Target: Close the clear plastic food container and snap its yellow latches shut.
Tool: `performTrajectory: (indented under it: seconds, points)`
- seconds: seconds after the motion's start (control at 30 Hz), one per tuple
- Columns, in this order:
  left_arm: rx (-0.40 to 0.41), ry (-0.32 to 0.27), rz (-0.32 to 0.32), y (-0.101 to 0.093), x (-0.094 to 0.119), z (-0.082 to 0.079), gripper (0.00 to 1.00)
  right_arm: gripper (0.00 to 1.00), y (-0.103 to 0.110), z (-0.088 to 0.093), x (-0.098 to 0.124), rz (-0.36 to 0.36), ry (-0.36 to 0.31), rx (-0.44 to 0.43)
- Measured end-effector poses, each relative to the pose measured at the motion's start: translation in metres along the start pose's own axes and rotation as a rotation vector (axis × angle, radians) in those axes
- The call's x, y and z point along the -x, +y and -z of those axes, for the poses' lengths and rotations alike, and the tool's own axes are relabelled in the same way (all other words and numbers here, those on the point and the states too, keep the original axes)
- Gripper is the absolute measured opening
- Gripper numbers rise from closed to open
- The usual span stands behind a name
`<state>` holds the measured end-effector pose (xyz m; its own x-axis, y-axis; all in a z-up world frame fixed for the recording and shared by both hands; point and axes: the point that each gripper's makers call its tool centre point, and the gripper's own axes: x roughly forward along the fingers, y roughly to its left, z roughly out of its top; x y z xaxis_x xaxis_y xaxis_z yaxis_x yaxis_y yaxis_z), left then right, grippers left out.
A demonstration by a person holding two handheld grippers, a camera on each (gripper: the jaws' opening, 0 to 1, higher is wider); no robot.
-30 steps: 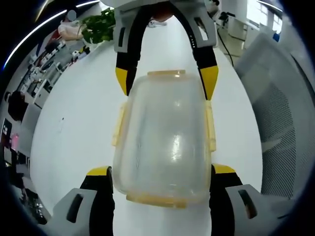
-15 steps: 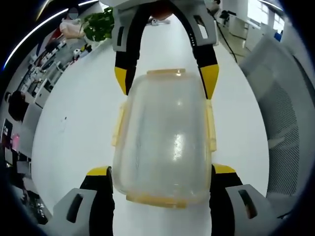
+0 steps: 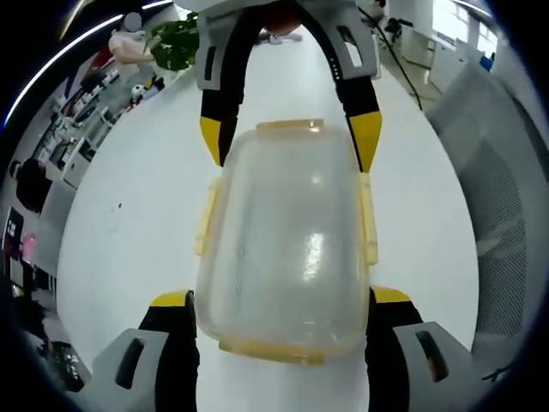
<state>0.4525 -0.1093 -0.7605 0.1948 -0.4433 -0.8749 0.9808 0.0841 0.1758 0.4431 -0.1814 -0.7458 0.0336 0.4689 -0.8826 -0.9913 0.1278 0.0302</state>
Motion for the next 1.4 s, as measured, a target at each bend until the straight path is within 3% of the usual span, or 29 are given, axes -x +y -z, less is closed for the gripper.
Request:
performTrajectory:
  seconds: [0.73,0.8,0.9,1.03,1.4]
  points:
    - [-0.018,-0.011,-0.012,-0.002,0.001,0.001,0.78,0.71,0.0,0.0,0.001,0.012,-0.011,0.006]
    - [-0.03,-0.019,-0.022,-0.002,0.002,0.0,0.83,0.76,0.0,-0.002,0.002,0.014,-0.027,-0.012]
    - [-0.025,-0.025,-0.036,-0.003,0.003,0.001,0.92,0.91,-0.001,-0.005,0.004,0.036,-0.061,-0.009]
    - [-0.003,-0.029,-0.055,-0.001,0.004,0.004,0.99,0.98,-0.003,-0.005,0.004,0.058,-0.068,-0.011]
    - [0.042,-0.051,-0.066,-0.009,0.008,0.006,0.99,0.99,0.002,-0.005,0.01,0.072,-0.11,-0.052]
